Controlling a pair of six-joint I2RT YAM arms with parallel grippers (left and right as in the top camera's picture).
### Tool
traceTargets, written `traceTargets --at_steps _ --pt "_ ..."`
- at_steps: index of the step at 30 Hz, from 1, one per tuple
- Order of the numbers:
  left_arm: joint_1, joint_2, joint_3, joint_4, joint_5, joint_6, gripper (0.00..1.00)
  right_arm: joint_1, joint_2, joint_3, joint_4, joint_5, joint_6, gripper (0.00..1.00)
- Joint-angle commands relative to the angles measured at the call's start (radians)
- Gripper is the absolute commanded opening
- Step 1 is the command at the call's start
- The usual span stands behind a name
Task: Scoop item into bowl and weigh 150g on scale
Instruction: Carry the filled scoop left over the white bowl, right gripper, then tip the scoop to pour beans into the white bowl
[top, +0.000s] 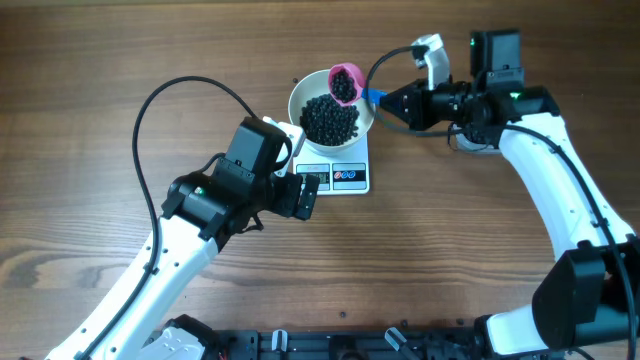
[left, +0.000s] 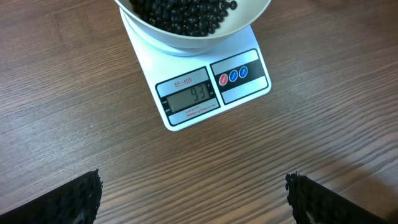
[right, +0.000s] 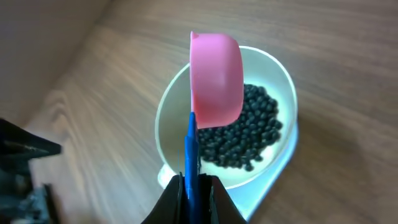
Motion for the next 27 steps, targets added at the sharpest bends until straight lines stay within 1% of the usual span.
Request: traceTargets --at_steps 1,6,12,14,17,22,24,27 --pt "0.003 -0.007 0.019 0.0 0.008 0.023 1.0 0.019 -0.009 0.003 0.006 0.089 -0.119 0.04" --pt "0.003 -0.007 0.019 0.0 0.008 0.023 1.0 0.044 -0.014 0.003 0.012 0.105 -0.192 0.04" --pt "0.003 -0.007 0.019 0.0 0.008 0.023 1.0 0.122 -0.014 0.003 0.024 0.286 -0.27 0.04" --pt "0.003 -0.007 0.019 0.0 0.008 0.023 1.0 0.144 -0.014 0.003 0.035 0.341 -0.276 0.04" --pt "0.003 -0.007 0.019 0.0 0.008 0.023 1.0 0.162 -0.014 0.003 0.042 0.388 -0.299 0.04" --pt "0.003 -0.007 0.019 0.0 0.008 0.023 1.0 0.179 -0.017 0.003 0.043 0.397 -0.327 0.04" --pt "0.003 -0.007 0.019 0.0 0.008 0.023 1.0 0.188 -0.023 0.003 0.042 0.402 -0.359 0.04" --pt "0.003 -0.007 0.019 0.0 0.008 0.023 1.0 0.196 -0.042 0.003 0.045 0.437 -0.371 0.04"
